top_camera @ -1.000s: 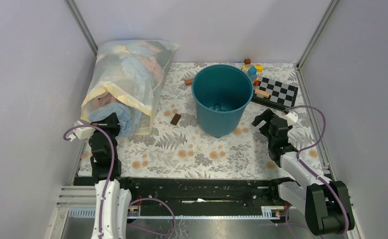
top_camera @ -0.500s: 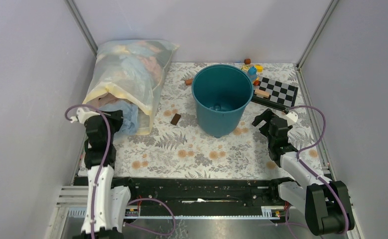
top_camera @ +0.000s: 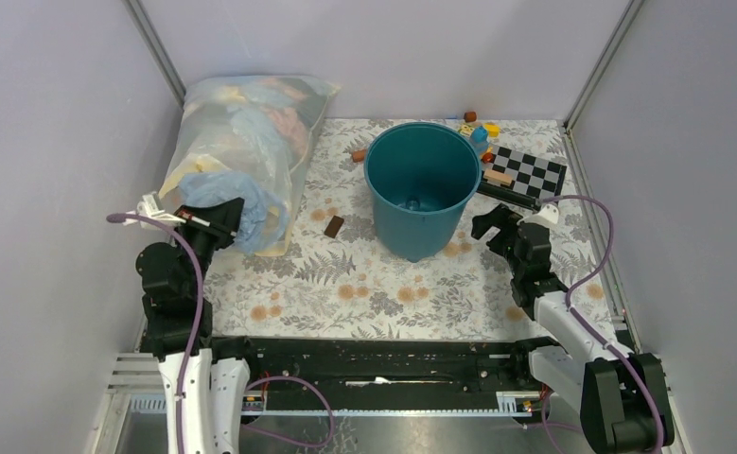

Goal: Put the trash bags into the trash bin

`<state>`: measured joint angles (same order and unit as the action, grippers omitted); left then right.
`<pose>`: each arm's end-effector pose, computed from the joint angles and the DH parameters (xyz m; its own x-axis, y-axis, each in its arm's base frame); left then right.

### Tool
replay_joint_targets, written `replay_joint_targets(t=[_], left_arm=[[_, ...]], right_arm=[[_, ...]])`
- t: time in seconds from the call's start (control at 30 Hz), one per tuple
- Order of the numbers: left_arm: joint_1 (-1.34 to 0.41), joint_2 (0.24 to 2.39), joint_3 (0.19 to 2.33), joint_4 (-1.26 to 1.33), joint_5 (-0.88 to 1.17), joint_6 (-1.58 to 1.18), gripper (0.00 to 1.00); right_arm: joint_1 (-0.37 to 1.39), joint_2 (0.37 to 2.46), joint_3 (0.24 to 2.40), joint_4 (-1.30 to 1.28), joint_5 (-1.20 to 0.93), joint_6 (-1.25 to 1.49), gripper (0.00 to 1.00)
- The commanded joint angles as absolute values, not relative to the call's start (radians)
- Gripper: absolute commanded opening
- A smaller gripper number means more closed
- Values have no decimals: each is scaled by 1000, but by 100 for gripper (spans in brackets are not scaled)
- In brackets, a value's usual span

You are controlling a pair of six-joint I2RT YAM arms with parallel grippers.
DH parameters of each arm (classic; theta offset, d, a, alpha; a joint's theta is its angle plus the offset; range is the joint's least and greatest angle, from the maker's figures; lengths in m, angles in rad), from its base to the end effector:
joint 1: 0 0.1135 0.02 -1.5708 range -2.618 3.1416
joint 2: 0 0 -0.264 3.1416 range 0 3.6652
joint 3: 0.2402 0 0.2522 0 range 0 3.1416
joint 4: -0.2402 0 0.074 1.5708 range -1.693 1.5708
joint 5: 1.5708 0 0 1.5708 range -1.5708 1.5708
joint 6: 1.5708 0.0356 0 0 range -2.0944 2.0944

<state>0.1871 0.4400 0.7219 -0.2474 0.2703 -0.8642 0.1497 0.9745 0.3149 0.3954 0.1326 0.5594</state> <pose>0.1079 0.0107 0.3555 -0.0411 -0.7538 -0.6559 0.0796 0.6519 -0.7541 0.2060 0.0263 0.2007 -0.2303 0.4972 -0.8365 0.1187 0.8675 0.4830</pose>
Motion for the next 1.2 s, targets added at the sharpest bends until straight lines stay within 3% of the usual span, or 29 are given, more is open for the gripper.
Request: replay_joint_targets(t=[0.0,0.33,0.73,0.97,1.17], left_arm=[[186,495,673,-116,606,-971,0],[175,406,752,-81,696,-989,0],[168,512,717,-81,877,-935,0],[86,541,672,-82,810,-898,0],[-100,646,644,-30,698,-874,0]], right_arm=[[155,973,300,516,-24,522,100],[177,1079,276,672,-175,568,98],[336,1348,361,828,-233,534,96],[463,1533,486,932,-259,517,93],[515,1684,665,904,-174,507,95]])
